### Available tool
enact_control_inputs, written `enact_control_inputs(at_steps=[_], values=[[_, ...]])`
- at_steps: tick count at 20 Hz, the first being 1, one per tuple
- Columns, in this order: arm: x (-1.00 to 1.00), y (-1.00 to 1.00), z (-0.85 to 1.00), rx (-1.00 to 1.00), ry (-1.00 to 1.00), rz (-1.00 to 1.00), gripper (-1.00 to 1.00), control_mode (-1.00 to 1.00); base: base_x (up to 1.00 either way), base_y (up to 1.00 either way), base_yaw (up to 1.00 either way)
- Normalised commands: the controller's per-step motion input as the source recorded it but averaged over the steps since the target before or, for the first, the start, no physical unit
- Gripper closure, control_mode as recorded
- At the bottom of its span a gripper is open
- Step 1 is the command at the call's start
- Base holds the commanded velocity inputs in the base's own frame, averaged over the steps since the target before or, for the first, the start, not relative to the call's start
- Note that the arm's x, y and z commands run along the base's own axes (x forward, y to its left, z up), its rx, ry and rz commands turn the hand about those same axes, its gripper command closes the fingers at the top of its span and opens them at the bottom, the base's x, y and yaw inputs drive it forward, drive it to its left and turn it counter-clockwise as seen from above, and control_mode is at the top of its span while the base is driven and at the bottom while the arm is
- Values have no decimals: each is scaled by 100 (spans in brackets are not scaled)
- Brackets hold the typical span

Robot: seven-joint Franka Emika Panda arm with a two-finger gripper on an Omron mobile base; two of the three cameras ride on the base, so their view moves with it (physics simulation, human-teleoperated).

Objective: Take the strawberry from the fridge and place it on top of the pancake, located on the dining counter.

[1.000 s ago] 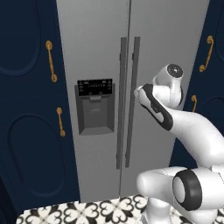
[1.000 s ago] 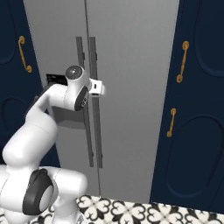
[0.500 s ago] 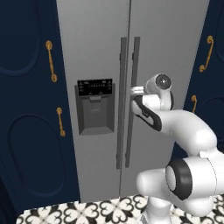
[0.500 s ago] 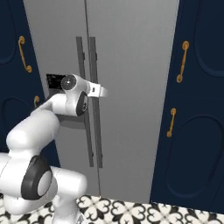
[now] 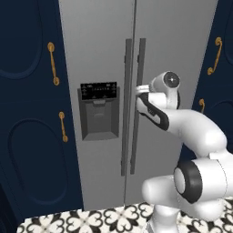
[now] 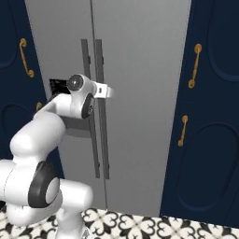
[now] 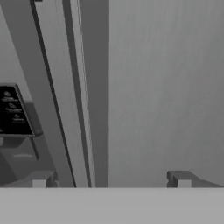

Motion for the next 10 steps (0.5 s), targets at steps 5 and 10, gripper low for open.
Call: enact_control_inputs(at_steps=[5,10], values=[[46,11,0,-1,0,-1,-100,-100,0,0,0],[38,4,0,0,0,0,-100,-100,0,0,0]])
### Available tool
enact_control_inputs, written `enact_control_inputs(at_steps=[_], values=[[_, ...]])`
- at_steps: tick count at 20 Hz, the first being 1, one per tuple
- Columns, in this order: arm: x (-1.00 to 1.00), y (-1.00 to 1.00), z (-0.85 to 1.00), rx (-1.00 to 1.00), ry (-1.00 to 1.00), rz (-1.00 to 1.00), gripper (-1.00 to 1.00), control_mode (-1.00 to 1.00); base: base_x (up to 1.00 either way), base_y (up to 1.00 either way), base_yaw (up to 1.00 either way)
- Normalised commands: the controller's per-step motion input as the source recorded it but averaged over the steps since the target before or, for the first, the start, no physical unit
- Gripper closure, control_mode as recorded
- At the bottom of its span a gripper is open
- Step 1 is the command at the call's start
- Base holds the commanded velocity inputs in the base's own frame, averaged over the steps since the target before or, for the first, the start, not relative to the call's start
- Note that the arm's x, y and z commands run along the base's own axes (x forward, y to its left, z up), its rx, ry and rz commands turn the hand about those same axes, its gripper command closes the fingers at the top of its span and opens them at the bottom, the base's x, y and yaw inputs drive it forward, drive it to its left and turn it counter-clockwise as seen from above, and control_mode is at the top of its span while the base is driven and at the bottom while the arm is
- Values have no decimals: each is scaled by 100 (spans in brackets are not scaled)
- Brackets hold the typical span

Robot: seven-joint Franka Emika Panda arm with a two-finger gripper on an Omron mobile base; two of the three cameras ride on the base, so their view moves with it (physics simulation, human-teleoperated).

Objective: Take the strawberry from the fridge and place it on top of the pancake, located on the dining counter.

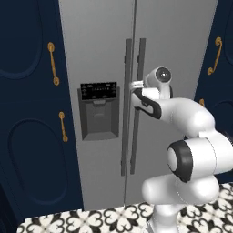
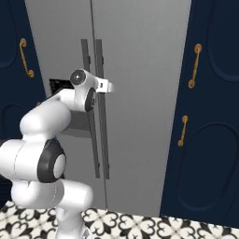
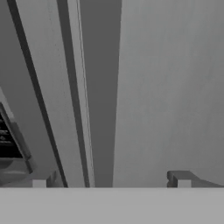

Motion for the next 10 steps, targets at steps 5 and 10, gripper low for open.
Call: enact_control_inputs(at_steps=[5,10], values=[[51,1,0,0,0,0,-100,-100,0,0,0],[64,0,0,0,-1,0,-100,-100,0,0,0]])
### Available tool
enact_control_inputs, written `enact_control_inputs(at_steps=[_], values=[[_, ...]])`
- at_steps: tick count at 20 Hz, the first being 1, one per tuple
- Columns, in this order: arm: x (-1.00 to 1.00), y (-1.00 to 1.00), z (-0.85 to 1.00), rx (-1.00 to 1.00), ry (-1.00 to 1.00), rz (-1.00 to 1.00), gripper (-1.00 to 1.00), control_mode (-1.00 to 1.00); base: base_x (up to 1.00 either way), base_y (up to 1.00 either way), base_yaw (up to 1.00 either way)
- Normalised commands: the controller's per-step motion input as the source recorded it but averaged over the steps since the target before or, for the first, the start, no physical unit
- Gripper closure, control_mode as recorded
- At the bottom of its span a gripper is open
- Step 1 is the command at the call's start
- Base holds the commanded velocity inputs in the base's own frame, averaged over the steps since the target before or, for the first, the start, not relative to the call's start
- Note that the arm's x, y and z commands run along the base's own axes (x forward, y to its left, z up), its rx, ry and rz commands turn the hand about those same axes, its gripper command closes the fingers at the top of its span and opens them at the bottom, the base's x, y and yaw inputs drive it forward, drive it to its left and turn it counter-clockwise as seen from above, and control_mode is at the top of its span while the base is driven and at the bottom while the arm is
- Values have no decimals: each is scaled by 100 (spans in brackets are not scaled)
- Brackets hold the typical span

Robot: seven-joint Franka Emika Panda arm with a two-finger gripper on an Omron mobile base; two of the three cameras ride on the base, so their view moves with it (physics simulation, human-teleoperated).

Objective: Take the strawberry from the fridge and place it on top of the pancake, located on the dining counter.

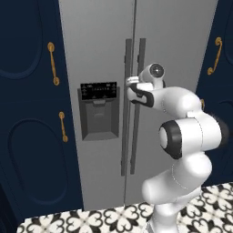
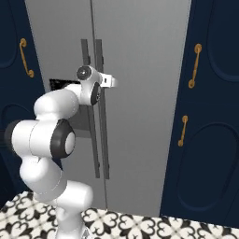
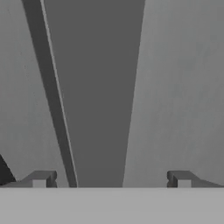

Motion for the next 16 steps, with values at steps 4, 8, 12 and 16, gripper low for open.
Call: enact_control_inputs(at_steps=[4,8,12,16], values=[[47,0,0,0,-2,0,-100,-100,0,0,0],[44,0,0,0,0,2,100,-100,0,0,0],[4,0,0,0,0,0,100,-100,0,0,0],[-58,-30,0,0,-4,-7,100,-100,0,0,0]])
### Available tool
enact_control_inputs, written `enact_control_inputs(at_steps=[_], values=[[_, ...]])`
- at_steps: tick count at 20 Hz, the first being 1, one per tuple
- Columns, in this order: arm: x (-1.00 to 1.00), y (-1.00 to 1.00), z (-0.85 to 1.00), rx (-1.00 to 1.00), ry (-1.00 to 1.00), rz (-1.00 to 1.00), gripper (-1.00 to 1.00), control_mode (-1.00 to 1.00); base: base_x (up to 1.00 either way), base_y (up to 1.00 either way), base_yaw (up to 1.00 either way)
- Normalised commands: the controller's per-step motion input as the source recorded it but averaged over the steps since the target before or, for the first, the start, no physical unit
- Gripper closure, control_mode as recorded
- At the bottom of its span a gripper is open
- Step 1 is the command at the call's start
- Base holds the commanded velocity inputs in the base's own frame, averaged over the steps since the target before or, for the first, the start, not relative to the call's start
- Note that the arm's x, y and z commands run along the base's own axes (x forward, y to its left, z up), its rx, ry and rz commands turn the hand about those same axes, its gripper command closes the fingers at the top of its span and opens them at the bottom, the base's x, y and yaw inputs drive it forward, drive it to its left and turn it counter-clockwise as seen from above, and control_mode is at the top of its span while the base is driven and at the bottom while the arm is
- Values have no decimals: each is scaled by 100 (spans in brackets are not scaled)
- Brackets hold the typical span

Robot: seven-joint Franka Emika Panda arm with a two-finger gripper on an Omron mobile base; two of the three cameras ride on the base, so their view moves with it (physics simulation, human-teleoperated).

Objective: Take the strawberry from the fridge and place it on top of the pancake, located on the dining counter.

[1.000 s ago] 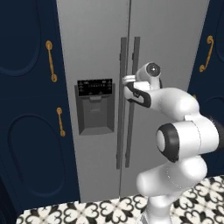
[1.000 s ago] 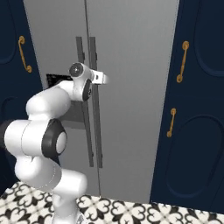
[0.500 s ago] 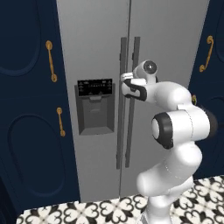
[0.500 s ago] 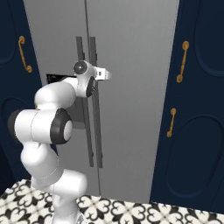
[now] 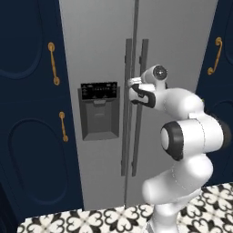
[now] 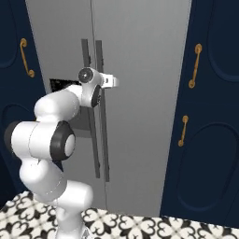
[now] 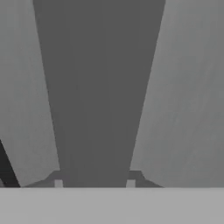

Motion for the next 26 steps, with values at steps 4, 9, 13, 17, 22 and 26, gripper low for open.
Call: enact_control_inputs(at_steps=[4,9,13,17,22,26], values=[[-97,-59,0,5,-6,-9,100,-100,0,0,0],[-100,-98,2,14,-7,-10,100,-100,0,0,0],[-99,-100,28,19,-5,-11,100,-100,0,0,0],[-83,-100,62,14,2,-15,-100,-100,0,0,0],[-94,-58,75,2,4,-29,-100,-100,0,0,0],[-49,62,50,-42,21,-8,-100,-100,0,0,0]])
